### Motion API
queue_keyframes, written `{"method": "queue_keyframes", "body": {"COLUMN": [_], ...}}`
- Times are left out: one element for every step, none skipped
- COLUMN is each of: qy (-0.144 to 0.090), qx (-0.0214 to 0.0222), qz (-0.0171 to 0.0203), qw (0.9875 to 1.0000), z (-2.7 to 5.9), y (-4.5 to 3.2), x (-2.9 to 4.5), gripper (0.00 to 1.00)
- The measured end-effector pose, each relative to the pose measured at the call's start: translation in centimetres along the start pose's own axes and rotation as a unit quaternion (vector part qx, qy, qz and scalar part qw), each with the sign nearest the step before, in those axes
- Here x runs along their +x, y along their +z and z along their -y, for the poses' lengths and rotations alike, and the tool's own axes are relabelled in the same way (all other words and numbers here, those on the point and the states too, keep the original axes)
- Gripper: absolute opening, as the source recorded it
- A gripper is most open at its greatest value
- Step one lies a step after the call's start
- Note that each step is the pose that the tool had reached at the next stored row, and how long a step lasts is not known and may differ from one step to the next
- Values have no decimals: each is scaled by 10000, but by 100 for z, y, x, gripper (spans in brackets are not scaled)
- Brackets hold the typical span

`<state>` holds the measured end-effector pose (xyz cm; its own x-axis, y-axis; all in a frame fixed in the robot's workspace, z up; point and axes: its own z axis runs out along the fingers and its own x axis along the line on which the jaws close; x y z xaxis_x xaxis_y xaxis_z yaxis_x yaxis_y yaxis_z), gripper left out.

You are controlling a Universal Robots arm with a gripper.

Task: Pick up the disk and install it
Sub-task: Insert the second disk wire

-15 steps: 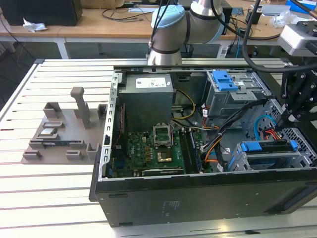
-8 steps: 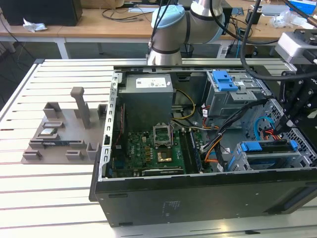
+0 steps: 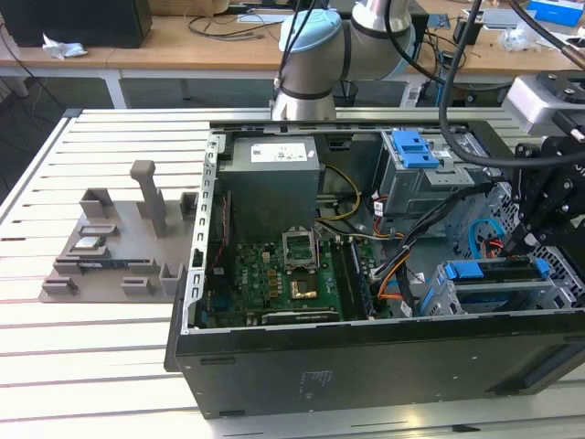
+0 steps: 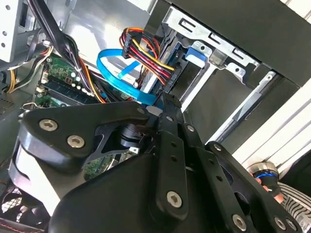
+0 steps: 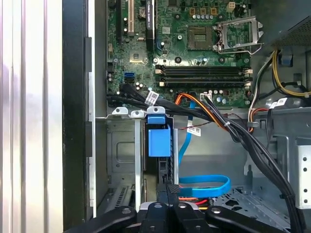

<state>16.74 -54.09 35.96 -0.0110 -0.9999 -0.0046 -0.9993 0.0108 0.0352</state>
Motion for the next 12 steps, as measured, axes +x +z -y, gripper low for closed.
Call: {"method": "queue_keyframes", "body": {"qy": [0, 1, -2, -5, -11, -14, -17, -17, -16, -16, -16, -17], "qx": [0, 0, 0, 2, 4, 5, 5, 5, 2, 1, 1, 1], "qz": [0, 1, 0, 1, 0, 0, -1, 0, 0, -1, -2, -2], "qw": [10000, 10000, 10000, 10000, 10000, 10000, 10000, 10000, 10000, 10000, 10000, 10000], "z": [-3, -10, -21, -32, -42, -43, -43, -42, -42, -41, -39, -34], "y": [10, 16, 16, 17, 17, 17, 20, 32, 50, 56, 59, 61], "x": [12, 19, 19, 20, 20, 20, 24, 32, 41, 43, 43, 43], "gripper": [11, 11, 11, 11, 11, 11, 11, 11, 11, 11, 11, 11]}}
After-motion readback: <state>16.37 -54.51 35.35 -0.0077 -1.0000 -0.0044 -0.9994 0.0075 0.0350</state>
